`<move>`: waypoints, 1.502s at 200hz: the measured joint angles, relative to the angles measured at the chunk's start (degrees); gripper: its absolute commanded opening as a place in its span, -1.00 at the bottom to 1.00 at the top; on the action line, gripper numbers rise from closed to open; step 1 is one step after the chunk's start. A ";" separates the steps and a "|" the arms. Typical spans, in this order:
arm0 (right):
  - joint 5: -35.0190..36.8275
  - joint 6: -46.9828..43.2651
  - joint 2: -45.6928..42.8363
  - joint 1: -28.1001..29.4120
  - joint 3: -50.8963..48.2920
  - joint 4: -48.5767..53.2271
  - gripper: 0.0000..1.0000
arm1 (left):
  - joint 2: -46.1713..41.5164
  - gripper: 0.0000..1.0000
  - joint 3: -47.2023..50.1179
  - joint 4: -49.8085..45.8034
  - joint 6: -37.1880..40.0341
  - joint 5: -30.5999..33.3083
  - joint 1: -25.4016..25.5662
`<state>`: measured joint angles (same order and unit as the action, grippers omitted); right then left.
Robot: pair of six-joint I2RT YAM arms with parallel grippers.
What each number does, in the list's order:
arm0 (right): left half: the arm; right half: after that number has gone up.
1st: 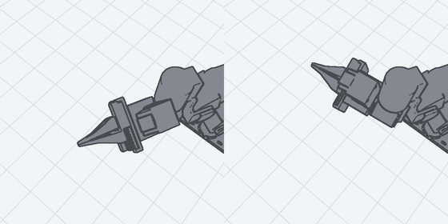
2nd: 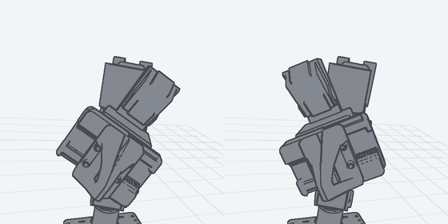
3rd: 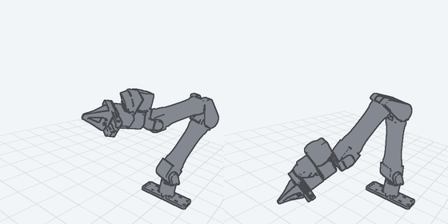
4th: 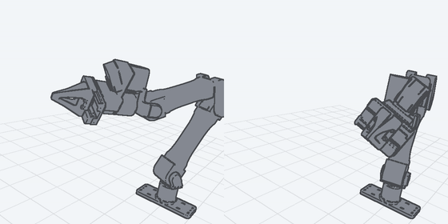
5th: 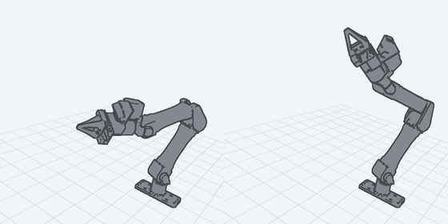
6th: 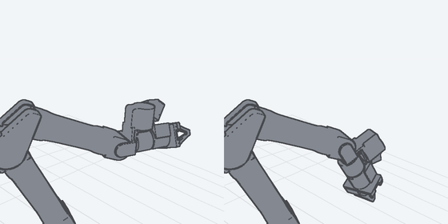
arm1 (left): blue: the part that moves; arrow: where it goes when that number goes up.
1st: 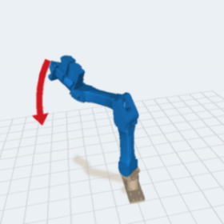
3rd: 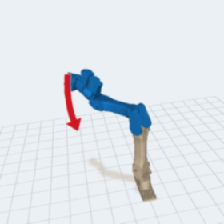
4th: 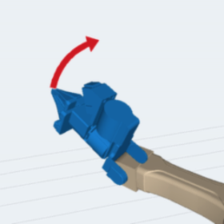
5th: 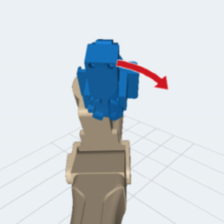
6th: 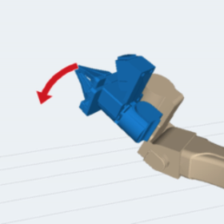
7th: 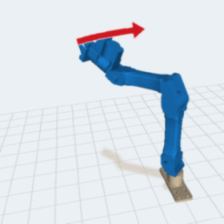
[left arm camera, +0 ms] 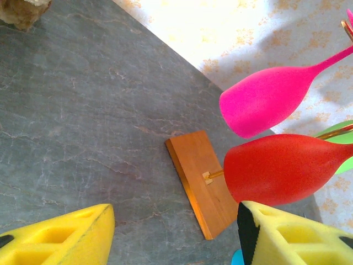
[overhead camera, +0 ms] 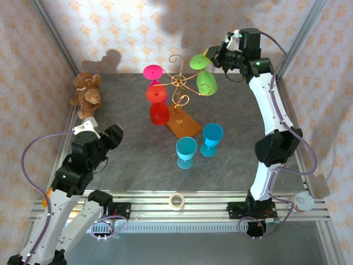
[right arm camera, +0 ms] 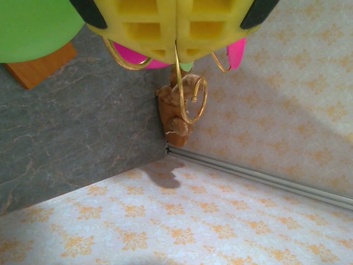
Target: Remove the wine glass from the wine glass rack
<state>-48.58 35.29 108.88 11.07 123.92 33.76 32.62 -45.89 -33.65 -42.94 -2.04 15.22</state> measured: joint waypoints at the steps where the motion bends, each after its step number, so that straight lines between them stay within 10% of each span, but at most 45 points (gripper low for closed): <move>1: -0.07 0.00 0.00 0.02 0.00 0.00 -1.00 | -0.02 0.22 0.00 0.00 0.00 0.00 0.00; 300: -1.09 6.38 12.81 3.52 15.56 -1.79 -1.00 | -0.90 0.22 1.14 1.33 0.37 -0.46 0.00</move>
<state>-49.67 41.67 121.69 14.59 139.48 31.97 31.73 -44.75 -32.32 -42.57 -2.50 15.22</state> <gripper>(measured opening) 0.063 0.610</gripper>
